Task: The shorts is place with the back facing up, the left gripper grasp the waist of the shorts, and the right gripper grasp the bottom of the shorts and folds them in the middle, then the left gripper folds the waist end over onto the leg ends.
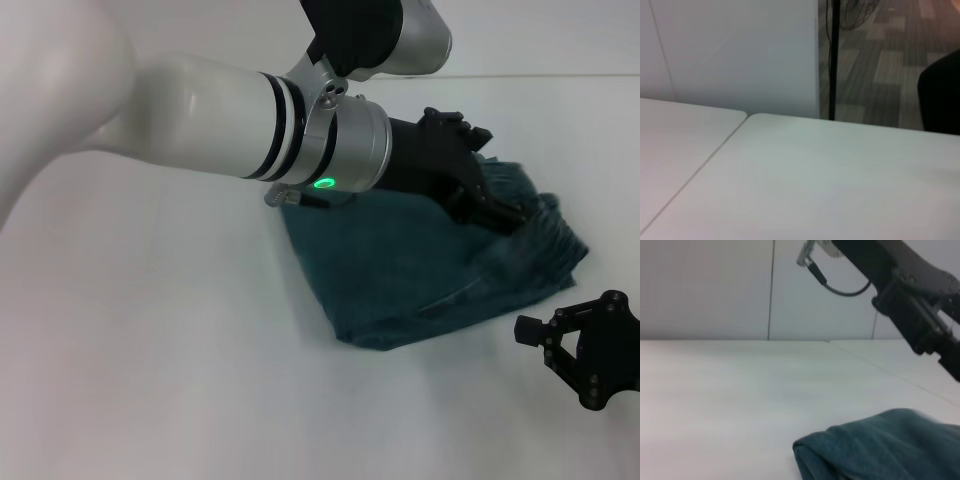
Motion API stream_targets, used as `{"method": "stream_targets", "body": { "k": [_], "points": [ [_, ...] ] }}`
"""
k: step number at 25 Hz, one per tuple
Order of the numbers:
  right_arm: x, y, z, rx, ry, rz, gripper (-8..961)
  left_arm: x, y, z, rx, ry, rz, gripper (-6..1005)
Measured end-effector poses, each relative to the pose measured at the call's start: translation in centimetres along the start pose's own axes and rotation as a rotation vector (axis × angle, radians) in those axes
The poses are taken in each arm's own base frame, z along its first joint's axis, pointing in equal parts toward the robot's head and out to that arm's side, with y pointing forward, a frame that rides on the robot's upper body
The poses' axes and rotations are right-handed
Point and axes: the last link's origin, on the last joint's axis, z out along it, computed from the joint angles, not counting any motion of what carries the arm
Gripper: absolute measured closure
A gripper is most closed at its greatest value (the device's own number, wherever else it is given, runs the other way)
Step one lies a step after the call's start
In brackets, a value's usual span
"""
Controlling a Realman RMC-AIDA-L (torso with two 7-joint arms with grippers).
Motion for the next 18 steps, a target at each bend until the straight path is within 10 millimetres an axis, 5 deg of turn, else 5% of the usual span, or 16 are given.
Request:
{"method": "stream_targets", "body": {
  "k": [10, 14, 18],
  "points": [
    [-0.2, -0.2, -0.5, 0.015, -0.014, 0.001, 949, -0.7, -1.7, -2.0, 0.064, 0.058, -0.027, 63],
    [-0.5, -0.6, -0.9, 0.026, -0.031, 0.003, 949, -2.8, -1.6, -4.6, 0.04, 0.173, -0.045, 62],
    [-0.7, -0.7, 0.0, 0.037, -0.044, 0.007, 948, -7.0, -1.2, -7.8, 0.049, 0.297, -0.056, 62]
  ]
}}
